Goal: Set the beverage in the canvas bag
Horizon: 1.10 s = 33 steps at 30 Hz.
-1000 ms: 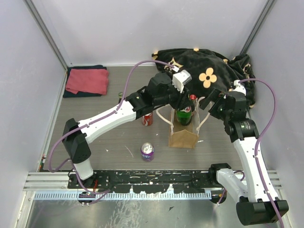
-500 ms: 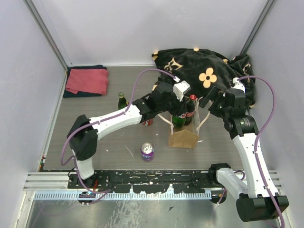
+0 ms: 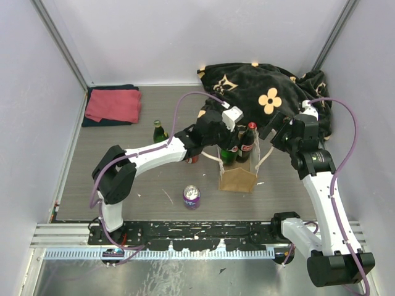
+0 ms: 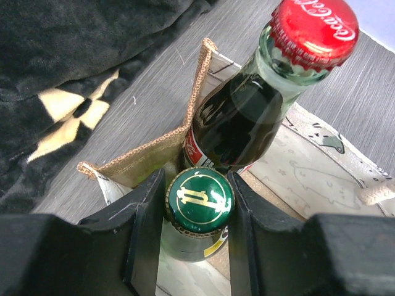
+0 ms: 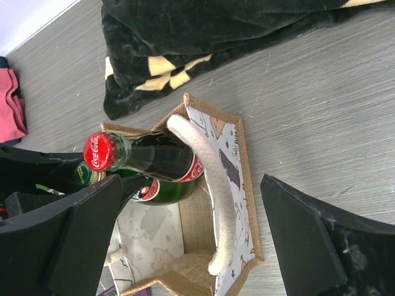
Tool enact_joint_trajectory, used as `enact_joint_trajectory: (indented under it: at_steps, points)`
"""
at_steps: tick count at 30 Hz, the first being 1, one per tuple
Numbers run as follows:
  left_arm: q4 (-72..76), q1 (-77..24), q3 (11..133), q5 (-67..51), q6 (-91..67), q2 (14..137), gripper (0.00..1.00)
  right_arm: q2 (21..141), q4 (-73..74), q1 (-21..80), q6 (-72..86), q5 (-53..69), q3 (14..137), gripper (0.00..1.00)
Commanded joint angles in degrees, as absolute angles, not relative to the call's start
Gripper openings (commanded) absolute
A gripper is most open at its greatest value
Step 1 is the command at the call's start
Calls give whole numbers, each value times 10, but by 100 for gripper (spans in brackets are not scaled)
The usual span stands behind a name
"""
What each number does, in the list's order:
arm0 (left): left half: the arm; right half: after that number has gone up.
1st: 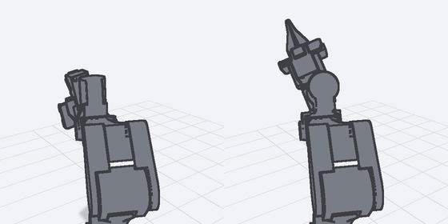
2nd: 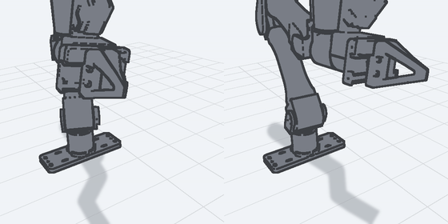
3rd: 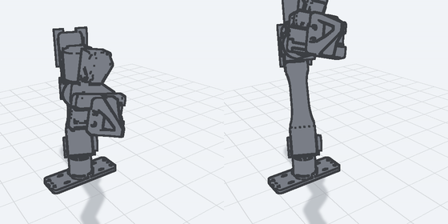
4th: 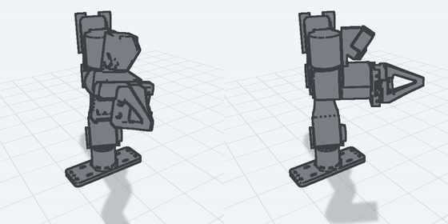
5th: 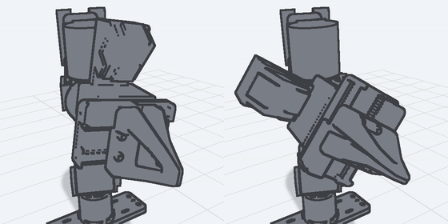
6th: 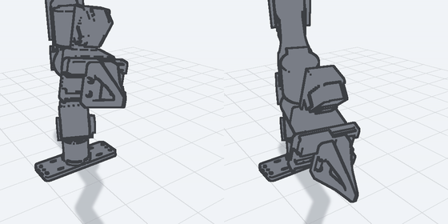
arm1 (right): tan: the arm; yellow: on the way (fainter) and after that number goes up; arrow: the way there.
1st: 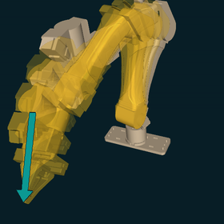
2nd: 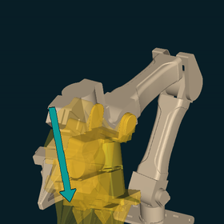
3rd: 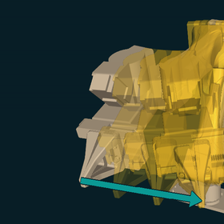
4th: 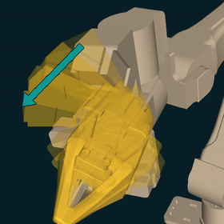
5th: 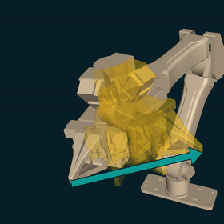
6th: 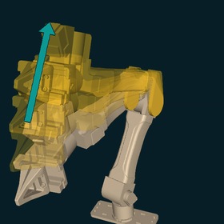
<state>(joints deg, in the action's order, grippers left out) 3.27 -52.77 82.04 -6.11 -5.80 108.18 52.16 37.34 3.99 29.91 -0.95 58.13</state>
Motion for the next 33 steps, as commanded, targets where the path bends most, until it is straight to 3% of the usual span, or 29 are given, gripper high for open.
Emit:
enact_joint_trajectory:
  at_steps: [1, 33]
  points:
    - [160, -527, 815, -47, -57, 1079, 0, 523, 344, 38, 304, -8, 591, 100]
    - [209, -545, 688, -30, -63, 1060, 0, 517, 319, 38, 335, 9, 564, 100]
